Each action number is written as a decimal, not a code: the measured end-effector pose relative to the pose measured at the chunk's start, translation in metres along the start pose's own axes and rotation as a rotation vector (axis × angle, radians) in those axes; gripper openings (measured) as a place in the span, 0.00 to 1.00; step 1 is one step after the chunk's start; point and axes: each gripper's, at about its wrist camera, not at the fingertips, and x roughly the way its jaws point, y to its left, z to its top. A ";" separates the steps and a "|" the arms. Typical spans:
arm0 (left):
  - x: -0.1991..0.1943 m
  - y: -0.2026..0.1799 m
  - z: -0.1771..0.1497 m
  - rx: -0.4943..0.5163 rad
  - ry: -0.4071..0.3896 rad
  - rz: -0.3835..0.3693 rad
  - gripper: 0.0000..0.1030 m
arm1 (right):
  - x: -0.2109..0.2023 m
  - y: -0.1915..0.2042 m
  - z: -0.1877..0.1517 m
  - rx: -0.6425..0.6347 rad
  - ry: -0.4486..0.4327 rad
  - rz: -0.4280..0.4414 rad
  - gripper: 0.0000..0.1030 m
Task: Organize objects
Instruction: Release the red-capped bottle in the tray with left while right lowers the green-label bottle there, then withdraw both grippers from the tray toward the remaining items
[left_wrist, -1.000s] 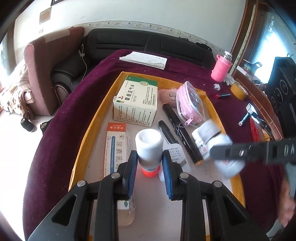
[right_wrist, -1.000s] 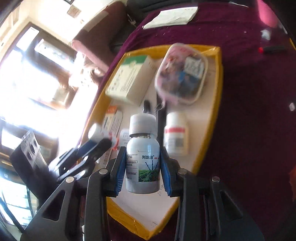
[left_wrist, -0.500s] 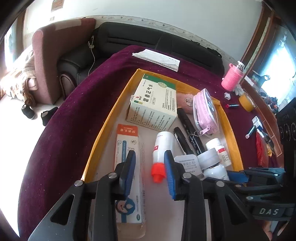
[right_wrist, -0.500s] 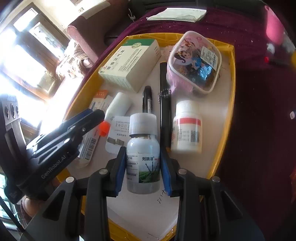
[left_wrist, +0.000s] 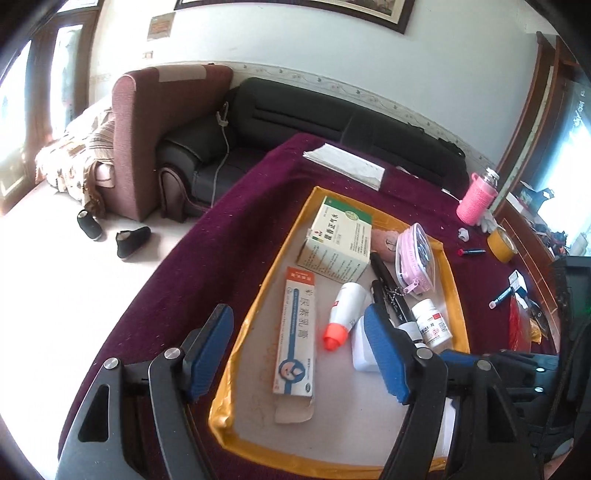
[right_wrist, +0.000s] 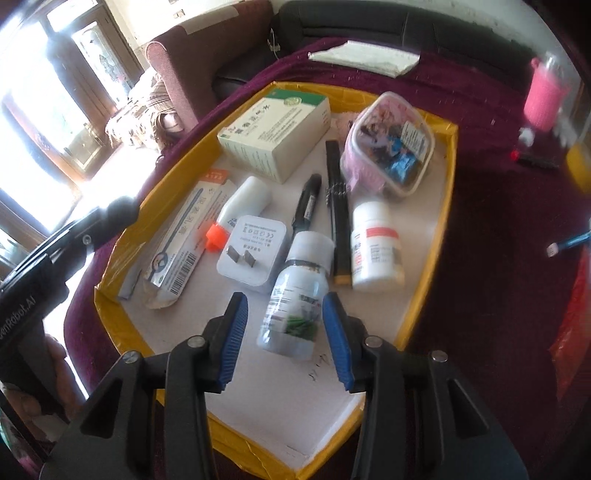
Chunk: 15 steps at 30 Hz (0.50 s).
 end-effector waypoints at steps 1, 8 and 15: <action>-0.003 0.000 -0.001 -0.001 -0.005 0.014 0.66 | -0.005 0.002 -0.002 -0.017 -0.020 -0.026 0.47; -0.022 -0.028 -0.013 0.088 -0.054 0.127 0.66 | -0.039 -0.001 -0.012 -0.084 -0.160 -0.141 0.52; -0.036 -0.080 -0.022 0.197 -0.069 0.107 0.66 | -0.058 -0.034 -0.019 -0.042 -0.228 -0.206 0.53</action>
